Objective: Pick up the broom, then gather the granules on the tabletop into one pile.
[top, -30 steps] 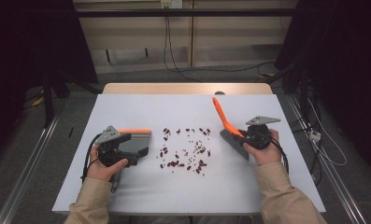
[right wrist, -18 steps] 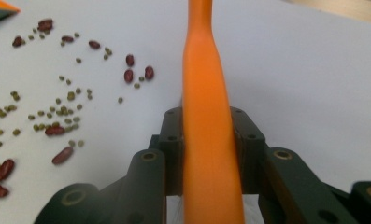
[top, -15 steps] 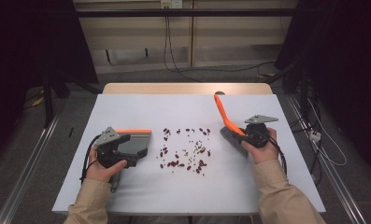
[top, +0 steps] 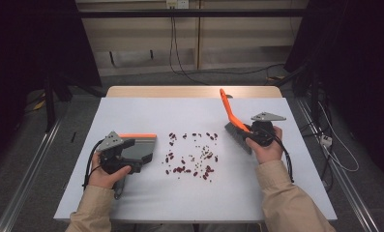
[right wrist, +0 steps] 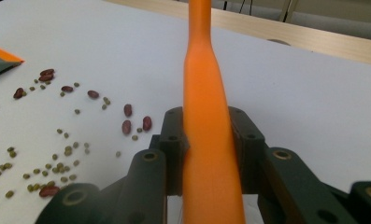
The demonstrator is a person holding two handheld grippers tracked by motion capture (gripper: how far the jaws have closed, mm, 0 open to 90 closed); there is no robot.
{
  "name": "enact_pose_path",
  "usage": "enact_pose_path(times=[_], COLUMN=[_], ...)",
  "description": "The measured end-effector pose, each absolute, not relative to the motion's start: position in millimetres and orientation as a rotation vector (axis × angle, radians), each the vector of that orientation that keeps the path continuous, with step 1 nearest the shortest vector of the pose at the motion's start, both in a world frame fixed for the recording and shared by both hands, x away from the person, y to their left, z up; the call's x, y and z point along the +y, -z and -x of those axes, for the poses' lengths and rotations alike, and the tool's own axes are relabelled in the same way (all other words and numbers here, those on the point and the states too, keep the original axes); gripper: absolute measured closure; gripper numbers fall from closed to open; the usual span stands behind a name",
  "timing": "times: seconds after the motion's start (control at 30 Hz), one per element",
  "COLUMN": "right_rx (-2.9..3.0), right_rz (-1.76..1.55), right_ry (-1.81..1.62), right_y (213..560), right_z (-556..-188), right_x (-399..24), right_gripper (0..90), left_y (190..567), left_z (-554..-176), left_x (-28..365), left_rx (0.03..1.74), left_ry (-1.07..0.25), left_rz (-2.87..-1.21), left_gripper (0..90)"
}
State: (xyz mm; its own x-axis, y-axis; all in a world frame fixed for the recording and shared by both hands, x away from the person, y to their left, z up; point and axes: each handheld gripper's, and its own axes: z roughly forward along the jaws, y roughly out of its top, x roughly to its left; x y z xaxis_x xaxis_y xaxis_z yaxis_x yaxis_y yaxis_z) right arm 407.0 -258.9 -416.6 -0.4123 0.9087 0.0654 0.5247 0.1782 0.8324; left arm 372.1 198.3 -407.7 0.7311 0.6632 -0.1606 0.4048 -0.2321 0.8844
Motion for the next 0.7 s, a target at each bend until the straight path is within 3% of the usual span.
enact_pose_path(times=[0.7], right_rx=[2.049], right_rz=[-1.261], right_ry=[-1.155], right_y=[418.6], right_z=[-434.7], right_x=[-235.5], right_gripper=[71.0], left_y=[408.9], left_z=[-373.0], left_x=[199.1], left_rx=[0.832], left_ry=[-0.291], left_rz=[-1.862], left_gripper=[6.3])
